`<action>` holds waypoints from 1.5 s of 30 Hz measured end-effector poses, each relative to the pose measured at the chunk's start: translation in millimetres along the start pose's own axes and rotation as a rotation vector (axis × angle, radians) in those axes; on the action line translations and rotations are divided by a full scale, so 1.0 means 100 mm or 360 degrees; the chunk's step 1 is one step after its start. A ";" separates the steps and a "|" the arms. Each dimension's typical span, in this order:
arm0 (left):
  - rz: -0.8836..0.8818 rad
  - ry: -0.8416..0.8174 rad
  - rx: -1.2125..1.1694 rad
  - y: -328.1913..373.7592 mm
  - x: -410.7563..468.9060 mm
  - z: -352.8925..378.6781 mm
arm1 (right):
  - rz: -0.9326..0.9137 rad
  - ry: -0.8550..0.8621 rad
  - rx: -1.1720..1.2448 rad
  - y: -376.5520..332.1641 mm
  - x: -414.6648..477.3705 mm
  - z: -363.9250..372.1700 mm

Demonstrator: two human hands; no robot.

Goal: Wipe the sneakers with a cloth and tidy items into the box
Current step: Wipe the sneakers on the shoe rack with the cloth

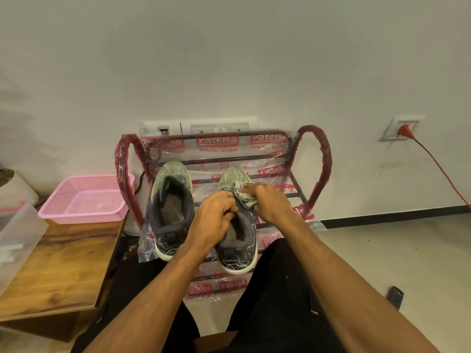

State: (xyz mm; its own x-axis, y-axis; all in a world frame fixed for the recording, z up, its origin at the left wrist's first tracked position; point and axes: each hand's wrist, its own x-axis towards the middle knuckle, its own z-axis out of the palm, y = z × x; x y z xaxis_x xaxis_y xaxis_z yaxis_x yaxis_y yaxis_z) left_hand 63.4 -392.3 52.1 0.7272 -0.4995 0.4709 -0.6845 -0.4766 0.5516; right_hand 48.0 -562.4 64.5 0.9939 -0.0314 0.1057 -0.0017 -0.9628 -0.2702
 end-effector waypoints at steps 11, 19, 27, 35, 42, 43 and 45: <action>0.0066 0.0002 0.0048 -0.08 -0.04 0.04 | 0.0022 0.0003 0.0115 -0.09 -0.25 0.01; 0.0139 -0.0025 0.0059 -0.02 -0.04 0.05 | -0.0091 -0.0119 -0.0270 -0.03 -0.11 -0.08; 0.0032 0.0043 0.0017 -0.08 -0.07 0.03 | -0.0028 -0.0137 -0.0006 -0.02 -0.25 -0.02; -0.0062 -0.0037 0.0165 -0.05 -0.01 -0.03 | 0.0566 0.0073 0.0866 -0.01 -0.14 -0.12; -0.0013 -0.0101 0.0277 -0.03 -0.04 -0.05 | 0.0497 -0.0004 0.0813 -0.06 -0.20 -0.12; 0.0004 -0.0101 0.0295 -0.02 -0.02 -0.03 | 0.0457 -0.0015 0.0767 -0.09 -0.21 -0.10; 0.0014 -0.0074 0.0303 0.00 0.01 0.00 | 0.0385 -0.0042 0.0649 -0.15 -0.26 -0.10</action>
State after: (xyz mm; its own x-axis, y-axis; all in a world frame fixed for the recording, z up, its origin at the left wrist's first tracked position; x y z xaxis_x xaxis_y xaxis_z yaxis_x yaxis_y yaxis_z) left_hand 63.9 -392.4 52.6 0.7211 -0.5349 0.4403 -0.6912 -0.5982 0.4054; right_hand 20.8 -550.0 74.8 0.9728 -0.2300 -0.0293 -0.1953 -0.7448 -0.6381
